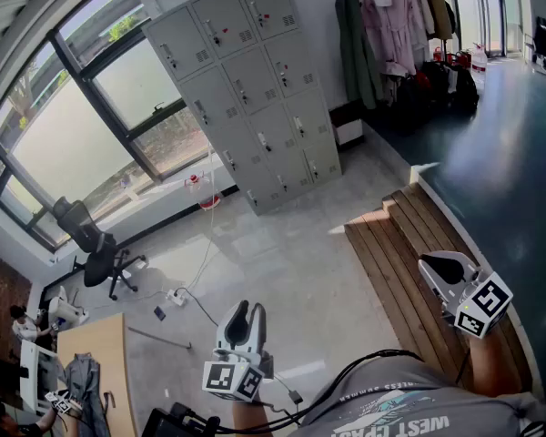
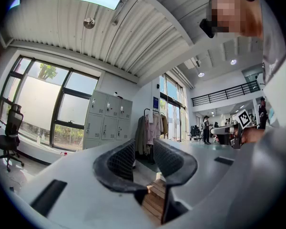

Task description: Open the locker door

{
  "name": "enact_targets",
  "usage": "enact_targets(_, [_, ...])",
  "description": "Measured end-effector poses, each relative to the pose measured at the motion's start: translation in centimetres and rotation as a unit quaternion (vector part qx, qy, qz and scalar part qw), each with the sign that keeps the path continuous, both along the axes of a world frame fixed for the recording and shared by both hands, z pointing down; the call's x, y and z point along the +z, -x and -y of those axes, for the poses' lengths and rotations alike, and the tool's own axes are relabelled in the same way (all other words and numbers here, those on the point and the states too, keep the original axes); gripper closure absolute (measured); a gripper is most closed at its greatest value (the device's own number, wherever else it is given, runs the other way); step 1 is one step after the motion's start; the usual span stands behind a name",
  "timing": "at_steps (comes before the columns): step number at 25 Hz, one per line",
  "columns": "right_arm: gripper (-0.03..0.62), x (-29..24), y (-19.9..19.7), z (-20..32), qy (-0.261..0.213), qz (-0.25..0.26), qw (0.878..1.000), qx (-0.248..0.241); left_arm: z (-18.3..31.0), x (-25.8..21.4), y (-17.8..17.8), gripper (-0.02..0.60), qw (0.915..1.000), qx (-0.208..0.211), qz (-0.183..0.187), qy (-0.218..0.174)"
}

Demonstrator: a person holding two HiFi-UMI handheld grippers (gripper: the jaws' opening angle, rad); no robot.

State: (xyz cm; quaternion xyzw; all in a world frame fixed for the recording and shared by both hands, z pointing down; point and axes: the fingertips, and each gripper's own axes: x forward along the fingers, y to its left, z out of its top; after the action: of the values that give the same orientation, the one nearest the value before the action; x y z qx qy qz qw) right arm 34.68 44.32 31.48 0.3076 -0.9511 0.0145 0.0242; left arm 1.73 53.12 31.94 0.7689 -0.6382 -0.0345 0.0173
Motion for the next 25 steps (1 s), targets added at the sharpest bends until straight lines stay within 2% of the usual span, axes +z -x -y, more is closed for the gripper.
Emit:
enact_targets(14, [0.6, 0.2, 0.7, 1.4, 0.011, -0.001, 1.0, 0.005, 1.2, 0.2, 0.3, 0.457, 0.9999, 0.007, -0.008, 0.008])
enact_targets(25, [0.599, -0.5, 3.6, 2.3, 0.003, 0.02, 1.0, 0.006, 2.5, 0.1, 3.2, 0.468, 0.9998, 0.004, -0.019, -0.002])
